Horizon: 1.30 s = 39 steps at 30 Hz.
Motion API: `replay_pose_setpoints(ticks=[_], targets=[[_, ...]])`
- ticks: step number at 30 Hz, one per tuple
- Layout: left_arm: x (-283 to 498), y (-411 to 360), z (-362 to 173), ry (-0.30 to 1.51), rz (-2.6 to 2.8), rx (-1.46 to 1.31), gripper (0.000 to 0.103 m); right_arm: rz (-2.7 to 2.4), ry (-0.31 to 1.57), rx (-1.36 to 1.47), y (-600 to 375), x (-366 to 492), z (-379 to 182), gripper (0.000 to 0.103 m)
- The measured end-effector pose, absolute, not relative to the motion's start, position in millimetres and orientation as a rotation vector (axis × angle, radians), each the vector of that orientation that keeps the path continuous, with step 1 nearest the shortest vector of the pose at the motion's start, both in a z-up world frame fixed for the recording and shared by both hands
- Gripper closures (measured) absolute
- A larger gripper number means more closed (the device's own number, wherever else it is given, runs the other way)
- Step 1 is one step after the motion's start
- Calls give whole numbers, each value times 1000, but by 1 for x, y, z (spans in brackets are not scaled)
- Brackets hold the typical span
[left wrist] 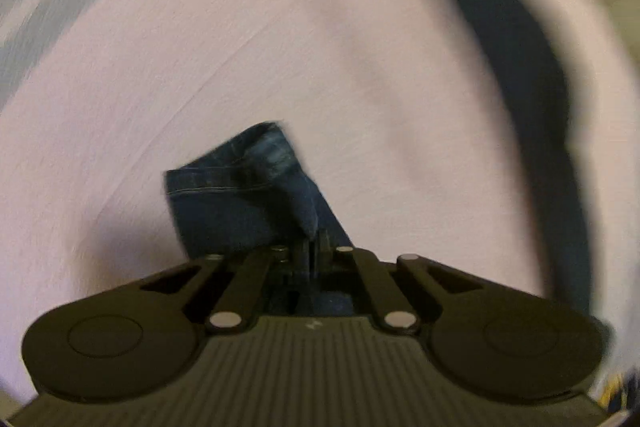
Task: Fold clothes
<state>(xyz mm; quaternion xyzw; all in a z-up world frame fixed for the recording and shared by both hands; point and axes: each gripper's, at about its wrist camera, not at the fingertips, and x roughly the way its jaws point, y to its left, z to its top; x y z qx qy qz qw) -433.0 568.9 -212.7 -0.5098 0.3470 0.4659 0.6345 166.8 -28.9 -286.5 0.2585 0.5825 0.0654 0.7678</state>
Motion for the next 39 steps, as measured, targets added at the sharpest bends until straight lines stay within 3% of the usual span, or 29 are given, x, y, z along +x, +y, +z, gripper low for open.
replay_pose_setpoints(ticks=[4,7,9,10,13,15,19,23,26,27,28,31,35,39], targets=[[-473,516,-124,406,886,-959,102,152,1263,638,-23,172,-283,44],[-528,472,-103,338,949,-841,94,178,1264,634,-17,173,-280,44],[-573,453,-133,429,1111,-928,86,195,1268,621,-16,172,-280,44],[-596,444,-155,506,1231,-990,90,203,1272,614,-17,172,-281,44],[-652,407,-207,660,1504,-1169,90,209,1302,584,-24,170,-287,44],[-659,383,-218,596,1479,-1251,89,205,1313,555,-30,169,-290,44],[-637,372,-230,512,1381,-1286,60,202,1310,532,-36,171,-295,44],[-615,378,-246,461,1371,-1309,54,219,1305,547,-36,172,-298,44],[-608,391,-274,471,1392,-1366,57,233,1295,551,-39,172,-300,44],[-607,395,-283,485,1400,-1373,68,233,1292,555,-40,172,-300,44],[-605,398,-291,491,1391,-1379,102,235,1288,560,-43,172,-301,44],[-597,408,-283,487,1360,-1330,103,212,1288,589,-54,173,-304,44],[-597,397,-226,468,1254,-1055,101,240,1254,620,-70,175,-300,44],[-617,385,-253,675,1352,-1050,99,300,1217,648,-81,176,-303,44]])
